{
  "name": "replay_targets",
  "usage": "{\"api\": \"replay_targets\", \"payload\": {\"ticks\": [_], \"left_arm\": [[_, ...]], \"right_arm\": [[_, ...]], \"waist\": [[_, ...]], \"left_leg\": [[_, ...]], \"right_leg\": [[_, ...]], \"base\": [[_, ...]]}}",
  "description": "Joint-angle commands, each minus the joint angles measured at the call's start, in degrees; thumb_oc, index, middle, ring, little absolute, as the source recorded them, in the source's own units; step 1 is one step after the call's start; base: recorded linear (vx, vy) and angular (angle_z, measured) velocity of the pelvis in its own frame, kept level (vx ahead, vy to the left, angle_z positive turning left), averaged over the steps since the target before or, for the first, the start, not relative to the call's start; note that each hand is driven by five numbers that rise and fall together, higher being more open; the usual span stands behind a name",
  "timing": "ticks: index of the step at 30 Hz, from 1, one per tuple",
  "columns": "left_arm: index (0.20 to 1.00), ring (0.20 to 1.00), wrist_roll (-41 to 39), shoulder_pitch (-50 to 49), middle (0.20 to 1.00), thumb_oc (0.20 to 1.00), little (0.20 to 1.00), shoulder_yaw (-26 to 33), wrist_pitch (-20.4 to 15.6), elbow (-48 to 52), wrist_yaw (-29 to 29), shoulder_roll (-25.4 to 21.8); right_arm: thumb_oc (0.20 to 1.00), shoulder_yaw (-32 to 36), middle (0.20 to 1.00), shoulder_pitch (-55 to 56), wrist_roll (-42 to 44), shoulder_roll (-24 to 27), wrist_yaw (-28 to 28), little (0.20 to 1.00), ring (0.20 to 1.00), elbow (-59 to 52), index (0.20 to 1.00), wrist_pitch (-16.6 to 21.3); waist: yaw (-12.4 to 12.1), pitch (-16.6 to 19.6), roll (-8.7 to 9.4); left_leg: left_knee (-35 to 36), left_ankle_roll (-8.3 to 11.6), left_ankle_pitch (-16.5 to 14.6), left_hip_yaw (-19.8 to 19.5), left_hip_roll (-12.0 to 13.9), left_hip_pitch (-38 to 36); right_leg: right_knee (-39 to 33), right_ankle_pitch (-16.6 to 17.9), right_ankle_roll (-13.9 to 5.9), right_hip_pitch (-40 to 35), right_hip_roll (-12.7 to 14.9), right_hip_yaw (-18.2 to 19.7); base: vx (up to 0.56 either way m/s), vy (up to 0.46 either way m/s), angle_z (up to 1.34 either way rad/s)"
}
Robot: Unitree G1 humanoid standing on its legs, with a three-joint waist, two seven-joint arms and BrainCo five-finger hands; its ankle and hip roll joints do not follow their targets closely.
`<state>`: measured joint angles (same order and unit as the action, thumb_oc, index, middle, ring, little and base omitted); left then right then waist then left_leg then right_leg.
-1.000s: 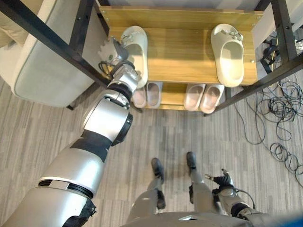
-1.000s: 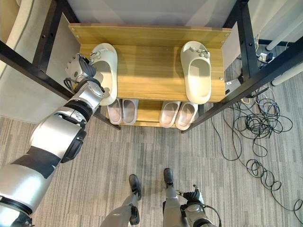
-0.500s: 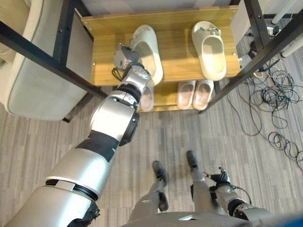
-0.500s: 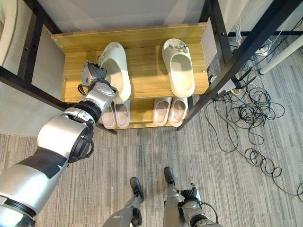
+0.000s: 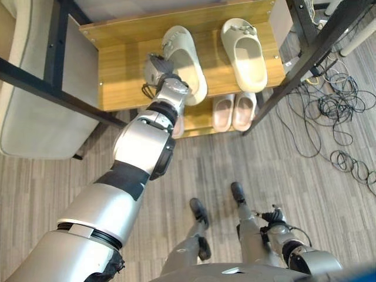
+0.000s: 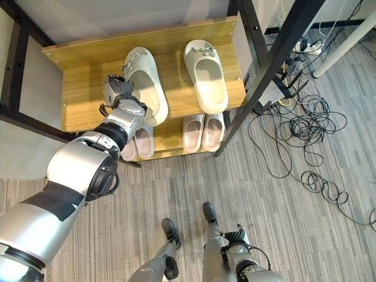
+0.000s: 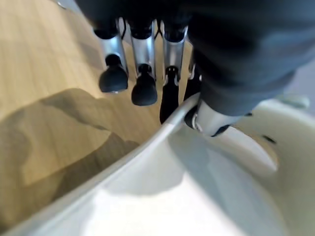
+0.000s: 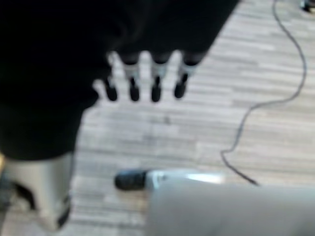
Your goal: Arrange the slippers neatly on the shoe rack.
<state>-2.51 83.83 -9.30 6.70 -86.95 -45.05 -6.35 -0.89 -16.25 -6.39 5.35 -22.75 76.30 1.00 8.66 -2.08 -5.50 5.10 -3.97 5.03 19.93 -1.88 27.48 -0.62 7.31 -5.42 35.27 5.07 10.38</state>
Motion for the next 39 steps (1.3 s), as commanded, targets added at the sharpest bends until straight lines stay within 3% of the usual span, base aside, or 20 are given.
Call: {"api": "replay_targets", "payload": {"ticks": [1, 10, 25, 28, 31, 39], "left_arm": [[0.200, 0.200, 4.42, 8.29, 0.200, 0.200, 0.200, 3.34, -0.39, -7.39, 1.02, 3.93], [0.200, 0.200, 8.24, 8.44, 0.200, 0.200, 0.200, 1.99, 0.11, -6.30, 0.51, 5.69], [0.200, 0.200, 7.82, 7.51, 0.200, 0.200, 0.200, 4.83, 1.30, -6.59, -0.55, 8.71], [0.260, 0.260, 6.50, 7.35, 0.260, 0.260, 0.260, 6.53, 1.20, -6.57, -0.49, 8.99], [0.379, 0.379, 4.47, 6.95, 0.379, 0.379, 0.379, 8.63, 0.95, -6.76, -0.61, 9.12], [0.438, 0.438, -0.09, 5.76, 0.438, 0.438, 0.438, 12.80, 0.03, -6.56, -1.00, 9.15]], "right_arm": [[1.000, 0.42, 1.000, -4.18, 0.51, 2.34, -0.69, 1.000, 1.000, 2.16, 1.000, -0.41], [1.000, 0.09, 1.000, -4.14, 0.33, 2.71, -0.62, 1.000, 1.000, 2.44, 1.000, 0.00], [1.000, 0.25, 1.000, -4.51, 0.57, 2.21, -0.13, 1.000, 1.000, 4.60, 1.000, 0.33], [1.000, -0.03, 1.000, -4.45, 0.36, 2.15, -0.16, 1.000, 1.000, 5.09, 1.000, 0.28], [1.000, -0.23, 1.000, -4.34, 0.42, 1.97, -0.10, 1.000, 1.000, 5.77, 1.000, 0.20], [1.000, -0.30, 1.000, -4.56, 0.67, 2.05, 0.02, 1.000, 1.000, 7.15, 1.000, -0.25]], "waist": [[2.67, -6.36, -3.29], [3.26, -6.17, -3.57], [4.00, -4.44, -4.15], [4.04, -3.88, -4.29], [4.14, -3.12, -4.47], [4.32, -1.98, -4.79]], "left_leg": [[-0.10, 4.85, -3.43, -3.62, 1.04, -5.85], [-0.10, 5.52, -3.29, -3.23, 1.86, -5.01], [-0.10, 6.17, -3.53, -2.38, 2.64, -4.70], [-0.10, 6.19, -3.63, -2.36, 2.63, -4.71], [-0.10, 6.27, -3.70, -2.33, 2.65, -4.89], [-0.10, 6.34, -3.66, -2.60, 2.69, -4.88]], "right_leg": [[0.69, -2.77, 1.75, -4.98, -2.30, 3.53], [1.39, -2.42, 2.43, -3.05, -3.17, 4.05], [2.46, -2.16, 3.24, -1.14, -4.46, 4.92], [2.44, -2.08, 3.31, -0.97, -4.59, 5.04], [2.41, -2.00, 3.39, -0.99, -4.65, 5.10], [2.26, -1.78, 3.41, -0.92, -4.67, 4.98]], "base": [[0.01, -0.067, -0.01], [0.00, -0.036, -0.03], [0.01, -0.016, -0.03], [0.01, -0.004, 0.00], [0.00, 0.000, 0.00], [0.00, 0.000, 0.00]]}}
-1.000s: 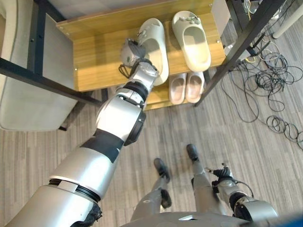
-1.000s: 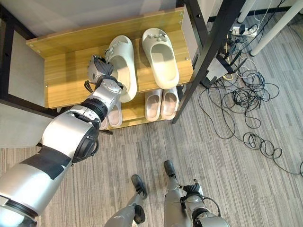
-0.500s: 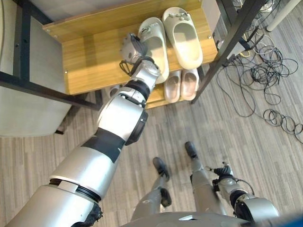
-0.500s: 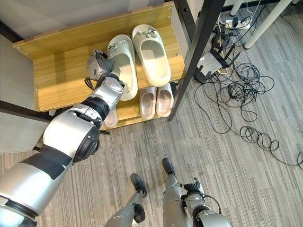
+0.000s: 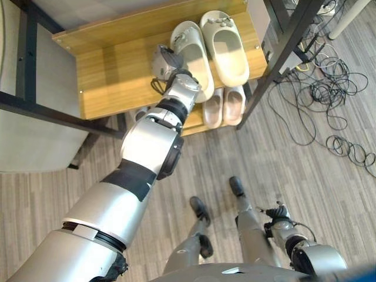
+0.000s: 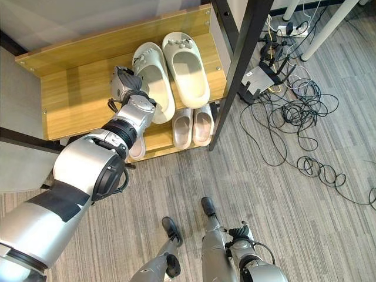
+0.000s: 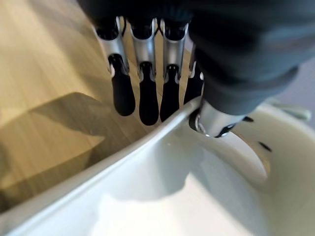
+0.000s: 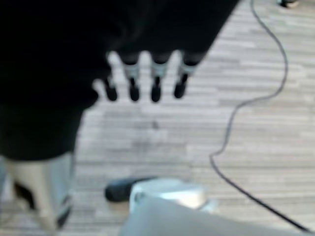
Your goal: Arrange the slippers neatly on the shoe rack.
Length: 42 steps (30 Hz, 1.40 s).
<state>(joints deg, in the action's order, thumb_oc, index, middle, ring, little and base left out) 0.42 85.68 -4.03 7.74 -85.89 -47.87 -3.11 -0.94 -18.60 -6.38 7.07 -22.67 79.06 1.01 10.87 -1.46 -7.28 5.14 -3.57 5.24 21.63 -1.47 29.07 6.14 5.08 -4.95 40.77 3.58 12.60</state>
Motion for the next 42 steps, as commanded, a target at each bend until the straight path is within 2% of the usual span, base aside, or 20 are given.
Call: {"api": "replay_targets", "payload": {"ticks": [1, 3, 4, 6, 7, 8, 9, 10, 11, 17, 23, 29, 37, 42], "left_arm": [[0.473, 0.473, -3.43, 4.09, 0.473, 0.473, 0.473, 7.85, -0.87, -7.76, 1.71, 5.98], [0.485, 0.485, -3.54, 4.11, 0.485, 0.485, 0.485, 7.86, -0.54, -8.12, 1.17, 5.88], [0.451, 0.451, -3.54, 4.11, 0.451, 0.451, 0.451, 7.86, -0.54, -8.12, 1.17, 5.88], [0.294, 0.294, -3.90, 4.14, 0.294, 0.294, 0.294, 8.28, -0.25, -8.59, 1.10, 5.96], [0.288, 0.288, -3.90, 4.25, 0.288, 0.288, 0.288, 8.33, -0.25, -8.52, 0.99, 5.87], [0.338, 0.338, -3.90, 4.25, 0.338, 0.338, 0.338, 8.33, -0.25, -8.52, 0.99, 5.87], [0.401, 0.401, -4.10, 4.33, 0.401, 0.401, 0.401, 8.41, -0.29, -8.48, 0.79, 5.81], [0.724, 0.724, -4.52, 4.31, 0.724, 0.724, 0.724, 8.64, -0.42, -8.50, 0.29, 5.55], [1.000, 1.000, -4.52, 4.31, 1.000, 1.000, 1.000, 8.64, -0.43, -8.50, 0.28, 5.55], [1.000, 1.000, -1.15, 3.39, 1.000, 1.000, 1.000, 5.19, -2.08, -7.97, -3.01, 2.99], [1.000, 1.000, 3.86, 4.03, 1.000, 1.000, 1.000, -0.33, -0.14, -9.59, -6.47, 0.94], [1.000, 1.000, 3.50, 4.82, 1.000, 1.000, 1.000, -1.71, 1.23, -10.64, -11.00, -0.71], [1.000, 1.000, 5.92, 5.31, 1.000, 1.000, 1.000, -4.37, 1.71, -10.13, -14.54, -0.80], [1.000, 1.000, 8.86, 4.32, 1.000, 1.000, 1.000, -4.91, 0.82, -6.22, -12.56, 1.10]], "right_arm": [[1.000, -0.23, 1.000, -2.41, 0.78, 0.26, 0.03, 1.000, 1.000, 4.39, 1.000, -0.26], [1.000, -0.35, 1.000, -2.55, 0.74, 0.23, 0.16, 1.000, 1.000, 4.64, 1.000, -0.39], [1.000, -0.35, 1.000, -2.55, 0.74, 0.23, 0.16, 1.000, 1.000, 4.64, 1.000, -0.39], [1.000, -0.64, 1.000, -3.16, 0.74, 0.09, 0.20, 1.000, 1.000, 5.29, 1.000, -0.58], [1.000, -0.70, 1.000, -3.20, 0.64, 0.07, 0.19, 1.000, 1.000, 5.46, 1.000, -0.67], [1.000, -0.70, 1.000, -3.20, 0.64, 0.07, 0.19, 1.000, 1.000, 5.46, 1.000, -0.67], [1.000, -0.86, 1.000, -3.24, 0.53, -0.07, 0.07, 1.000, 1.000, 5.64, 1.000, -0.71], [1.000, -0.91, 1.000, -3.33, 0.51, -0.21, 0.11, 1.000, 1.000, 5.92, 1.000, -0.72], [1.000, -0.91, 1.000, -3.34, 0.51, -0.20, 0.11, 1.000, 1.000, 5.92, 1.000, -0.72], [1.000, -0.62, 1.000, -2.54, 0.56, 0.23, 0.20, 1.000, 1.000, 6.55, 1.000, -1.03], [1.000, 0.41, 1.000, -1.74, 0.94, 0.57, 0.01, 1.000, 1.000, 7.22, 1.000, -0.69], [1.000, 0.92, 1.000, -0.78, 0.81, -0.04, -0.49, 1.000, 1.000, 7.49, 1.000, -0.41], [1.000, 1.37, 1.000, 0.39, 1.04, 0.04, -0.39, 1.000, 1.000, 7.24, 1.000, -0.37], [1.000, 2.13, 1.000, 1.09, 1.47, -0.08, -0.57, 1.000, 1.000, 6.42, 1.000, -0.06]], "waist": [[2.16, -2.43, -3.07], [2.33, -2.21, -3.05], [2.33, -2.20, -3.06], [2.41, -1.86, -3.05], [2.43, -1.78, -3.03], [2.43, -1.78, -3.03], [2.46, -1.70, -3.04], [2.43, -1.47, -2.99], [2.42, -1.46, -2.99], [1.87, -0.81, -3.36], [1.10, -0.90, -3.61], [0.35, -0.40, -3.51], [-0.14, -0.43, -3.38], [-0.88, -1.12, -3.68]], "left_leg": [[-0.14, 5.94, -3.85, -4.25, 2.29, -6.43], [-0.14, 5.96, -3.89, -4.27, 2.35, -6.31], [-0.14, 5.96, -3.88, -4.27, 2.35, -6.30], [-0.14, 6.02, -3.98, -4.07, 2.47, -6.26], [-0.14, 6.05, -4.01, -3.95, 2.53, -6.25], [-0.14, 6.05, -4.01, -3.95, 2.53, -6.25], [-0.14, 6.09, -4.02, -3.78, 2.61, -6.21], [-0.14, 6.13, -4.05, -3.61, 2.71, -6.10], [-0.14, 6.13, -4.06, -3.60, 2.72, -6.10], [-0.14, 6.17, -3.93, -4.03, 2.74, -6.21], [-0.14, 6.00, -3.78, -4.75, 2.54, -6.08], [-0.14, 5.98, -3.64, -5.19, 2.70, -6.02], [-0.14, 5.85, -3.55, -6.00, 2.66, -6.83], [-0.14, 5.72, -3.33, -6.63, 2.38, -7.60]], "right_leg": [[-4.55, 0.49, 2.98, -6.38, -3.24, 2.78], [-4.52, 0.53, 3.08, -6.19, -3.32, 2.78], [-4.52, 0.53, 3.08, -6.17, -3.32, 2.78], [-4.62, 0.71, 3.13, -5.99, -3.51, 3.01], [-4.74, 0.83, 3.15, -5.96, -3.51, 3.03], [-4.74, 0.83, 3.15, -5.95, -3.52, 3.03], [-4.82, 0.99, 3.19, -5.84, -3.57, 3.17], [-4.86, 1.06, 3.18, -5.70, -3.68, 3.28], [-4.86, 1.06, 3.18, -5.69, -3.69, 3.29], [-4.95, 0.87, 3.20, -6.16, -3.56, 3.06], [-5.33, 1.01, 3.16, -6.32, -3.29, 2.51], [-5.81, 0.96, 3.08, -6.92, -3.08, 2.04], [-6.54, 0.79, 2.97, -8.75, -2.67, 1.14], [-6.24, 0.32, 2.78, -9.83, -2.33, 0.37]], "base": [[0.00, 0.000, 0.00], [0.00, 0.000, 0.00], [0.00, 0.000, 0.00], [0.00, 0.000, 0.00], [0.00, 0.000, 0.00], [0.00, -0.008, -0.04], [0.00, -0.012, -0.06], [0.00, -0.012, -0.08], [0.01, -0.020, -0.07], [0.00, -0.002, -0.01], [0.00, 0.000, 0.00], [0.00, 0.000, 0.00], [0.00, -0.002, 0.05], [-0.01, 0.006, 0.09]]}}
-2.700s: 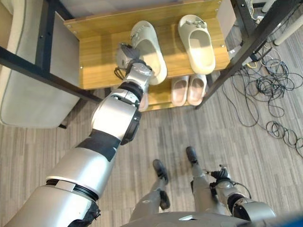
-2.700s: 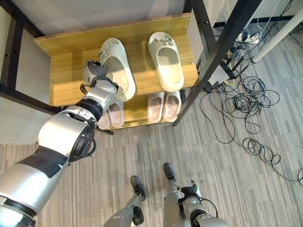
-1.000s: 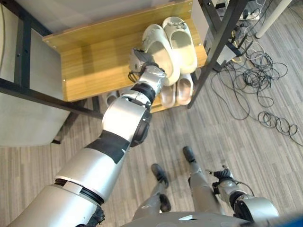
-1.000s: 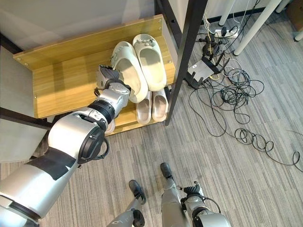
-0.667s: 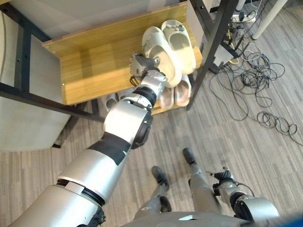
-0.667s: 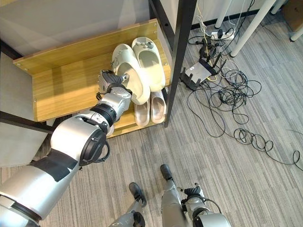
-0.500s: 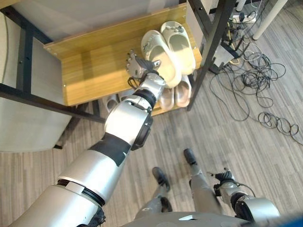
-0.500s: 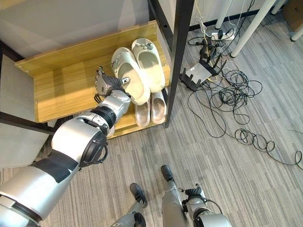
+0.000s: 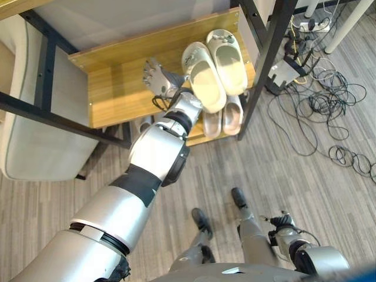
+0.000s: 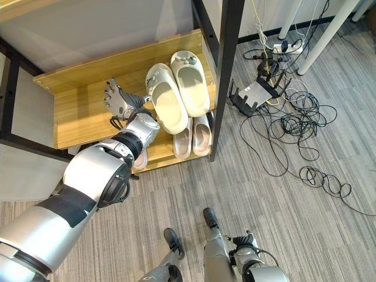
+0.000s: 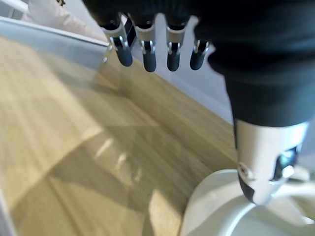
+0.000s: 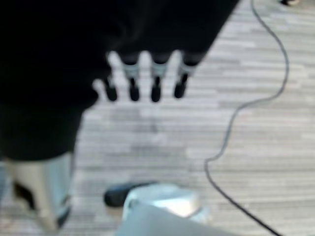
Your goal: Arrange the slippers neatly on the shoe rack.
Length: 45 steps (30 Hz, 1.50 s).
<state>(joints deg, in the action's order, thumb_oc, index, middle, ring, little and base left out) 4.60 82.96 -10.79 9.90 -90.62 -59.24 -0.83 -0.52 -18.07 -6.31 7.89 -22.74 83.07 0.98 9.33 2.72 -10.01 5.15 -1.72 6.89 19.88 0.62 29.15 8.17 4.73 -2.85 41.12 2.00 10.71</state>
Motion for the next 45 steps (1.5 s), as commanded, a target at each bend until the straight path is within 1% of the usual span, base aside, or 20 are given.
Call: {"api": "replay_targets", "payload": {"ticks": [1, 7, 8, 10, 12, 14, 15, 18, 19, 20, 21, 22, 23, 24, 27, 28, 30, 36, 41, 45], "left_arm": [[1.000, 1.000, 4.69, 7.02, 1.000, 1.000, 1.000, 1.85, -1.34, -1.47, -1.18, -1.18], [1.000, 1.000, 6.74, 2.17, 1.000, 1.000, 1.000, 3.90, -1.55, 7.05, 3.55, 0.56], [1.000, 1.000, 5.65, 1.09, 1.000, 1.000, 1.000, 5.99, -1.11, 9.46, 5.81, 0.94], [1.000, 1.000, 5.18, 0.64, 1.000, 1.000, 1.000, 7.01, -0.68, 11.11, 6.94, 1.25], [1.000, 1.000, 5.33, -2.77, 1.000, 1.000, 1.000, 8.81, 1.03, 18.43, 11.02, 1.76], [1.000, 1.000, 5.90, -4.57, 1.000, 1.000, 1.000, 9.05, 2.22, 21.37, 12.26, 1.62], [1.000, 1.000, 7.03, -8.38, 1.000, 1.000, 1.000, 9.53, 4.47, 26.85, 15.12, 0.93], [1.000, 1.000, 9.94, -15.74, 1.000, 1.000, 1.000, 10.19, 6.31, 38.36, 18.40, -1.90], [1.000, 1.000, 9.98, -15.84, 1.000, 1.000, 1.000, 10.20, 6.39, 38.50, 18.47, -1.98], [1.000, 1.000, 10.82, -18.73, 1.000, 1.000, 1.000, 10.48, 6.71, 42.55, 19.42, -2.94], [1.000, 1.000, 12.03, -21.97, 1.000, 1.000, 1.000, 10.89, 6.58, 47.07, 20.22, -4.01], [1.000, 1.000, 13.62, -27.32, 1.000, 1.000, 1.000, 11.67, 5.97, 55.17, 21.29, -5.88], [1.000, 1.000, 14.49, -29.90, 1.000, 1.000, 1.000, 12.31, 5.13, 58.62, 21.21, -7.11], [1.000, 1.000, 14.52, -29.99, 1.000, 1.000, 1.000, 12.35, 5.19, 58.75, 21.27, -7.17], [1.000, 1.000, 15.40, -37.83, 1.000, 1.000, 1.000, 14.90, 2.74, 68.69, 21.57, -9.31], [1.000, 1.000, 15.43, -38.09, 1.000, 1.000, 1.000, 14.95, 2.86, 68.97, 21.69, -9.31], [1.000, 1.000, 14.99, -43.84, 1.000, 1.000, 1.000, 15.56, 2.12, 76.01, 23.60, -9.09], [1.000, 1.000, 14.74, -51.46, 1.000, 1.000, 1.000, 11.88, -0.09, 82.84, 30.67, -8.32], [1.000, 1.000, 13.19, -51.93, 1.000, 1.000, 1.000, 8.88, -2.51, 81.95, 33.11, -6.47], [1.000, 1.000, 14.84, -53.17, 1.000, 1.000, 1.000, 6.00, -3.31, 82.25, 34.13, -6.97]], "right_arm": [[1.000, 1.71, 1.000, 0.57, 1.41, -0.90, -0.50, 1.000, 1.000, 2.42, 1.000, -0.02], [1.000, 2.78, 1.000, 0.31, 2.73, -0.73, -0.49, 1.000, 1.000, 1.90, 1.000, -0.12], [1.000, 2.94, 1.000, -0.49, 3.17, -0.74, -0.65, 1.000, 1.000, 2.03, 1.000, -0.31], [1.000, 2.98, 1.000, -0.66, 3.23, -0.71, -0.92, 1.000, 1.000, 2.11, 1.000, -0.37], [1.000, 3.18, 1.000, -0.62, 3.37, -0.96, -1.56, 1.000, 1.000, 1.88, 1.000, -0.29], [1.000, 3.59, 1.000, -0.50, 3.73, -0.92, -1.63, 1.000, 1.000, 1.82, 1.000, -0.18], [1.000, 4.31, 1.000, -0.71, 4.19, -0.94, -1.68, 1.000, 1.000, 1.96, 1.000, -0.18], [1.000, 5.16, 1.000, -1.11, 4.47, -1.33, -1.34, 1.000, 1.000, 2.18, 1.000, -0.45], [1.000, 5.10, 1.000, -1.10, 4.47, -1.37, -1.34, 1.000, 1.000, 2.17, 1.000, -0.45], [1.000, 5.26, 1.000, -1.19, 4.50, -1.46, -1.12, 1.000, 1.000, 2.09, 1.000, -0.60], [1.000, 5.48, 1.000, -1.27, 4.49, -1.51, -1.03, 1.000, 1.000, 2.21, 1.000, -0.74], [1.000, 5.94, 1.000, -1.49, 4.60, -1.70, -0.81, 1.000, 1.000, 2.38, 1.000, -0.85], [1.000, 6.23, 1.000, -1.64, 4.68, -1.73, -0.58, 1.000, 1.000, 2.49, 1.000, -0.96], [1.000, 6.17, 1.000, -1.64, 4.69, -1.77, -0.59, 1.000, 1.000, 2.49, 1.000, -0.96], [1.000, 6.31, 1.000, -1.83, 4.58, -2.18, -0.30, 1.000, 1.000, 2.76, 1.000, -1.27], [1.000, 6.24, 1.000, -1.73, 4.58, -2.19, -0.30, 1.000, 1.000, 2.75, 1.000, -1.27], [1.000, 6.38, 1.000, -1.68, 4.99, -2.27, -0.08, 1.000, 1.000, 2.85, 1.000, -1.30], [1.000, 6.09, 1.000, -1.97, 5.16, -1.98, -0.21, 1.000, 1.000, 3.36, 1.000, -1.29], [1.000, 6.46, 1.000, -2.94, 5.71, -1.46, -0.42, 1.000, 1.000, 3.57, 1.000, -1.44], [1.000, 6.35, 1.000, -3.41, 5.88, -1.34, -0.63, 1.000, 1.000, 3.12, 1.000, -1.28]], "waist": [[0.67, -5.32, -0.95], [-0.46, -6.39, -1.40], [-0.73, -6.72, -1.46], [-0.90, -6.82, -1.47], [-1.32, -7.27, -1.71], [-1.47, -7.36, -1.81], [-1.72, -7.41, -1.85], [-2.08, -7.48, -1.83], [-2.16, -7.36, -1.75], [-2.24, -7.34, -1.72], [-2.31, -7.29, -1.65], [-2.43, -7.15, -1.55], [-2.42, -7.19, -1.48], [-2.53, -7.03, -1.40], [-2.85, -6.73, -1.00], [-2.82, -6.64, -1.01], [-3.07, -6.27, -0.90], [-3.81, -5.82, -0.66], [-4.18, -6.63, -0.78], [-4.24, -7.00, -0.83]], "left_leg": [[-0.15, 3.87, -4.99, -4.89, 0.29, -7.70], [-0.15, 3.85, -4.43, -5.83, -0.09, -9.01], [-0.15, 3.84, -4.23, -6.19, -0.27, -9.30], [-0.15, 3.84, -4.10, -6.40, -0.35, -9.41], [-0.15, 3.86, -3.99, -6.62, -0.48, -9.65], [-0.15, 3.87, -3.93, -6.62, -0.49, -9.83], [-0.15, 3.90, -3.91, -6.63, -0.42, -10.17], [-0.15, 3.95, -3.90, -6.74, -0.26, -10.86], [-0.15, 4.01, -3.75, -6.61, -0.20, -10.69], [-0.15, 4.04, -3.75, -6.61, -0.14, -10.91], [-0.15, 4.04, -3.78, -6.64, -0.05, -11.14], [-0.15, 4.05, -3.83, -6.54, 0.03, -11.41], [-0.15, 4.00, -4.06, -6.66, 0.02, -11.82], [-0.15, 4.07, -3.89, -6.49, 0.09, -11.59], [-0.15, 4.06, -4.05, -6.47, 0.30, -11.87], [-0.15, 4.06, -4.05, -6.46, 0.31, -11.88], [-0.15, 4.06, -4.01, -6.47, 0.46, -12.16], [-0.15, 3.97, -4.16, -6.94, 0.45, -12.68], [-0.15, 3.77, -3.83, -7.03, 0.18, -12.32], [-0.15, 3.61, -4.00, -6.66, 0.15, -12.28]], "right_leg": [[-8.28, 0.66, 0.68, -10.21, -0.75, 2.25], [-7.44, -0.20, 0.41, -11.77, -0.42, 1.42], [-7.33, -0.19, 0.37, -12.06, -0.33, 1.22], [-7.46, -0.11, 0.33, -12.26, -0.24, 1.10], [-7.32, -0.03, 0.21, -12.37, -0.10, 0.85], [-7.18, -0.06, 0.17, -12.47, -0.09, 0.78], [-7.03, -0.11, 0.20, -12.83, -0.14, 0.85], [-6.93, -0.19, 0.27, -13.42, -0.12, 0.67], [-6.95, 0.04, 0.33, -13.21, -0.20, 0.80], [-6.97, 0.05, 0.33, -13.48, -0.25, 0.81], [-7.00, 0.05, 0.37, -13.69, -0.23, 0.79], [-7.03, 0.11, 0.42, -13.94, -0.30, 0.80], [-7.02, -0.14, 0.36, -14.38, -0.26, 0.62], [-7.05, 0.12, 0.43, -14.10, -0.35, 0.78], [-6.97, 0.28, 0.59, -14.20, -0.41, 0.92], [-6.98, 0.28, 0.60, -14.20, -0.42, 0.92], [-6.84, 0.27, 0.70, -14.52, -0.55, 0.84], [-6.12, 0.13, 0.82, -14.77, -0.53, 0.52], [-5.63, 0.39, 0.79, -13.94, -0.48, 0.37], [-4.96, 0.41, 0.90, -13.45, -0.61, 0.46]], "base": [[-0.01, 0.010, 0.08], [-0.01, 0.007, 0.10], [-0.02, 0.012, 0.10], [-0.03, 0.001, 0.06], [-0.04, 0.004, 0.05], [0.00, 0.000, 0.00], [0.00, 0.000, 0.00], [0.00, -0.002, 0.01], [-0.01, -0.013, 0.04], [0.00, 0.000, 0.00], [0.00, 0.000, 0.00], [0.00, 0.000, 0.00], [0.00, 0.000, 0.00], [0.00, 0.000, 0.00], [0.00, 0.000, 0.00], [0.00, 0.000, 0.00], [0.00, 0.000, 0.00], [0.00, 0.000, 0.00], [-0.02, 0.006, 0.00], [-0.01, 0.005, 0.00]]}}
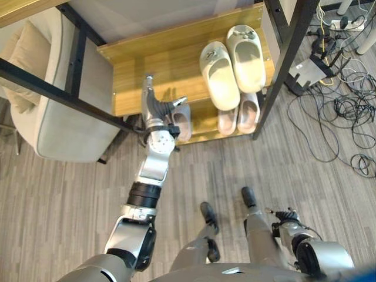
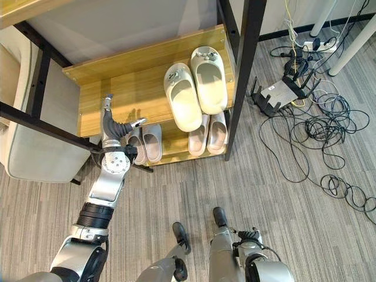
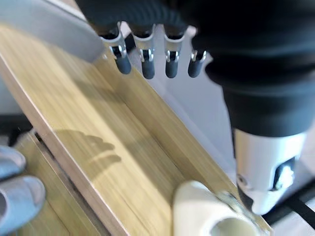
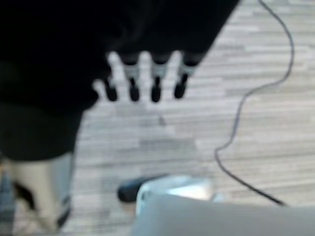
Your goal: Arrange the slippers neatly on the shoe rack.
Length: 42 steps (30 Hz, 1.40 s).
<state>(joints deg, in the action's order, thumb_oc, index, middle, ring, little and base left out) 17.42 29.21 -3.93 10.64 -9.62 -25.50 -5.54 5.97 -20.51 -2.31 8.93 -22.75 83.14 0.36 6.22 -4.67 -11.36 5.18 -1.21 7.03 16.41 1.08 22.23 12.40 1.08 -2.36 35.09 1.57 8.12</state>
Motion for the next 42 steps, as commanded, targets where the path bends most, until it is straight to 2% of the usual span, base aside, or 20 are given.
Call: {"api": "replay_targets", "payload": {"ticks": [1, 10, 17, 19, 26, 31, 34, 37, 39, 40, 42], "left_arm": [[1.000, 1.000, 2.41, 0.38, 1.000, 1.000, 1.000, -1.47, -4.44, 1.62, 0.44, -2.19], [1.000, 1.000, 5.30, 0.62, 1.000, 1.000, 1.000, -6.98, -7.86, -0.49, -2.40, -0.97], [1.000, 1.000, 9.29, 0.83, 1.000, 1.000, 1.000, -9.36, -9.36, -3.75, -8.19, -1.41], [1.000, 1.000, 9.30, -2.58, 1.000, 1.000, 1.000, -10.11, -9.91, -4.44, -10.28, -1.38], [1.000, 1.000, 10.16, -15.31, 1.000, 1.000, 1.000, -13.40, -10.50, -6.30, -10.46, -3.74], [1.000, 1.000, 14.23, -23.36, 1.000, 1.000, 1.000, -14.96, -11.47, -7.82, -16.33, -8.31], [1.000, 1.000, 14.71, -26.03, 1.000, 1.000, 1.000, -15.34, -11.37, -10.11, -17.26, -9.18], [1.000, 1.000, 14.82, -26.91, 1.000, 1.000, 1.000, -15.01, -10.71, -14.48, -18.68, -8.91], [1.000, 1.000, 12.14, -28.06, 1.000, 1.000, 1.000, -12.00, -8.50, -21.13, -19.52, -6.19], [1.000, 1.000, 12.14, -28.06, 1.000, 1.000, 1.000, -11.99, -8.51, -21.14, -19.52, -6.18], [1.000, 1.000, 5.69, -29.53, 1.000, 1.000, 1.000, -5.55, -6.21, -26.27, -18.85, -2.21]], "right_arm": [[1.000, -0.24, 1.000, -1.03, 1.84, -2.50, -0.75, 1.000, 1.000, 3.04, 1.000, -0.70], [1.000, -1.01, 1.000, -1.75, 1.94, -2.36, -0.76, 1.000, 1.000, 2.72, 1.000, -0.66], [1.000, -1.33, 1.000, -2.39, 2.00, -2.17, -1.79, 1.000, 1.000, -0.17, 1.000, 0.57], [1.000, -2.20, 1.000, -1.72, 1.24, -2.33, -2.75, 1.000, 1.000, -2.08, 1.000, 0.89], [1.000, -2.31, 1.000, -0.93, 1.09, -1.22, -3.74, 1.000, 1.000, -3.93, 1.000, 0.98], [1.000, -2.63, 1.000, 0.47, 0.42, -0.50, -4.07, 1.000, 1.000, -4.44, 1.000, 1.36], [1.000, -3.56, 1.000, 1.54, -0.66, -0.85, -4.71, 1.000, 1.000, -4.92, 1.000, 1.58], [1.000, -5.37, 1.000, 2.62, -2.37, -1.17, -5.05, 1.000, 1.000, -5.90, 1.000, 1.51], [1.000, -7.31, 1.000, 3.93, -4.30, -1.14, -5.36, 1.000, 1.000, -6.75, 1.000, 0.92], [1.000, -7.32, 1.000, 3.94, -4.29, -1.13, -5.36, 1.000, 1.000, -6.76, 1.000, 0.91], [1.000, -9.43, 1.000, 5.37, -5.61, -2.76, -4.69, 1.000, 1.000, -8.50, 1.000, -0.09]], "waist": [[-1.17, 0.39, 0.45], [-0.89, -0.23, 0.30], [-0.37, -0.42, 0.41], [-0.29, -0.02, 0.56], [-0.89, 1.81, 1.55], [-1.93, 3.34, 2.52], [-2.36, 4.29, 3.10], [-2.54, 4.96, 3.47], [-2.71, 5.94, 4.11], [-2.68, 5.92, 4.10], [-2.90, 6.90, 5.01]], "left_leg": [[-0.18, 3.08, -4.14, -3.17, -0.33, -5.39], [-0.18, 2.89, -4.22, -3.28, -0.17, -5.99], [-0.18, 2.79, -4.36, -3.23, 0.05, -6.68], [-0.18, 2.75, -4.43, -3.50, 0.30, -7.43], [-0.18, 2.63, -4.87, -5.16, 0.60, -10.42], [-0.18, 2.26, -4.76, -6.89, 0.64, -11.92], [-0.18, 2.10, -4.86, -7.47, 0.60, -12.51], [-0.18, 1.97, -4.95, -7.84, 0.58, -13.03], [-0.18, 1.89, -5.01, -8.30, 0.57, -13.70], [-0.18, 1.89, -5.01, -8.33, 0.57, -13.71], [-0.18, 1.69, -5.14, -9.28, 0.47, -14.55]], "right_leg": [[-9.11, 4.02, 0.46, -7.44, -0.27, 3.22], [-8.52, 3.67, 0.71, -7.69, -0.53, 3.33], [-8.57, 3.46, 0.68, -8.36, -0.62, 3.01], [-7.95, 2.72, 0.78, -9.34, -0.90, 2.72], [-7.77, 1.40, 0.99, -13.34, -0.55, 1.32], [-9.50, 0.95, 0.88, -16.65, 0.21, -0.68], [-10.57, 0.92, 0.73, -18.24, 0.55, -1.49], [-11.20, 0.89, 0.61, -19.22, 0.76, -1.83], [-12.15, 0.82, 0.59, -20.79, 1.07, -2.65], [-12.17, 0.82, 0.59, -20.83, 1.08, -2.68], [-12.76, 0.44, 0.50, -22.56, 1.36, -3.65]], "base": [[0.00, 0.000, 0.00], [0.00, 0.000, 0.00], [0.00, 0.000, 0.00], [0.00, 0.000, 0.00], [0.05, -0.030, 0.09], [0.04, -0.035, 0.16], [0.03, -0.020, 0.18], [0.03, 0.002, 0.07], [0.03, 0.008, 0.11], [0.02, -0.002, 0.12], [0.04, -0.009, 0.11]]}}
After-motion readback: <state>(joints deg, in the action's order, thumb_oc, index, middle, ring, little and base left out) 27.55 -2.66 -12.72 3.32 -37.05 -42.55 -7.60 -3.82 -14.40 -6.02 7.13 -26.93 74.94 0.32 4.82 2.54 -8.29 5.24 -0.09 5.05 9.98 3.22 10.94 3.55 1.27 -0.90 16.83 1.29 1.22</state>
